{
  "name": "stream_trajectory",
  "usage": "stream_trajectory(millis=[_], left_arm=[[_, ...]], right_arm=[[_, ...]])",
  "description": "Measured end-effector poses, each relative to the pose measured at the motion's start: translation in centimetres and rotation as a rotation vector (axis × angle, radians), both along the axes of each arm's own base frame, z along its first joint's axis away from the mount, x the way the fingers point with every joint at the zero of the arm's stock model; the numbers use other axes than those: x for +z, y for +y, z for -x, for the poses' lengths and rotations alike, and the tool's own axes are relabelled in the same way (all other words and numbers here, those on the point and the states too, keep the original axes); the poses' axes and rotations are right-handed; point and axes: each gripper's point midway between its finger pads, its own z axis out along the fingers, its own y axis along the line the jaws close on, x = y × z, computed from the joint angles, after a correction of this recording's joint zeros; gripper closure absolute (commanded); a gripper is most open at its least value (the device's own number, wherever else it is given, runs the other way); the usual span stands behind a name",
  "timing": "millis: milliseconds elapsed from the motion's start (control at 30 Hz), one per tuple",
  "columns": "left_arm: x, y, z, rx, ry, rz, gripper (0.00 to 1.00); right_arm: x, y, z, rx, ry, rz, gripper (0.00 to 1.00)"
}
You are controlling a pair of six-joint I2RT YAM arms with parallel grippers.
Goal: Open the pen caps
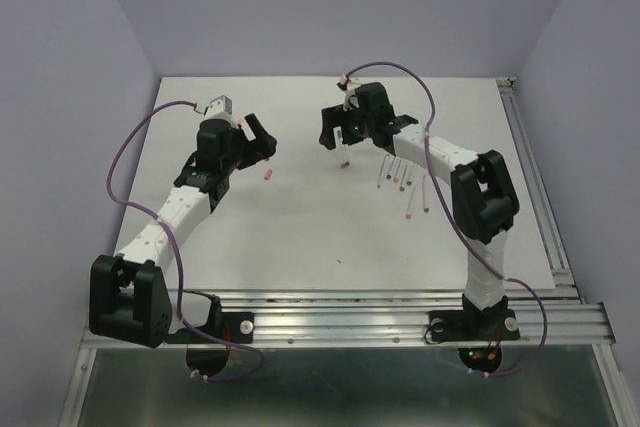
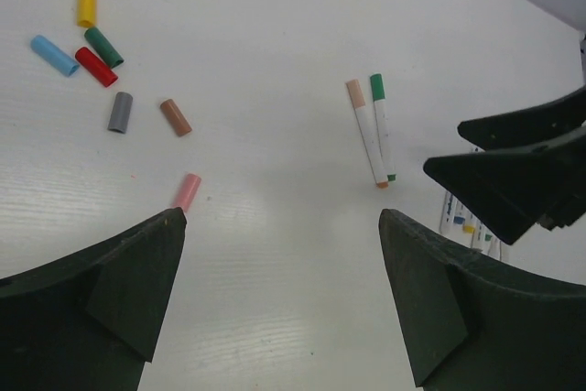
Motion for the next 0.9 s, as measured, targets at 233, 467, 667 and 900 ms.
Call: stream_trajectory(millis=[233,467,667,900], left_arm=[[-0.4,0.2,0.0,0.008,0.008,-0.010,0.01],[-1.3,0.3,-0.2,0.012,0.028,-0.021,0.01],[-1.3,0.3,-0.2,0.015,0.029,-0.023,0.01],[-1.4,0.4,-0.2,0.016,0.029,-0.024,0.01]], right_arm=[[-4.6,3.8,-4.4,0.046,0.013,0.160,0.09],[-9.9,3.3,-4.1,0.051,0.083,0.309,0.20],[-10.5,2.9,-4.1,0.038,0.088,0.336,0.44],[-11.1,2.0,-3.6,-0.017,0.079,0.347,0.80]])
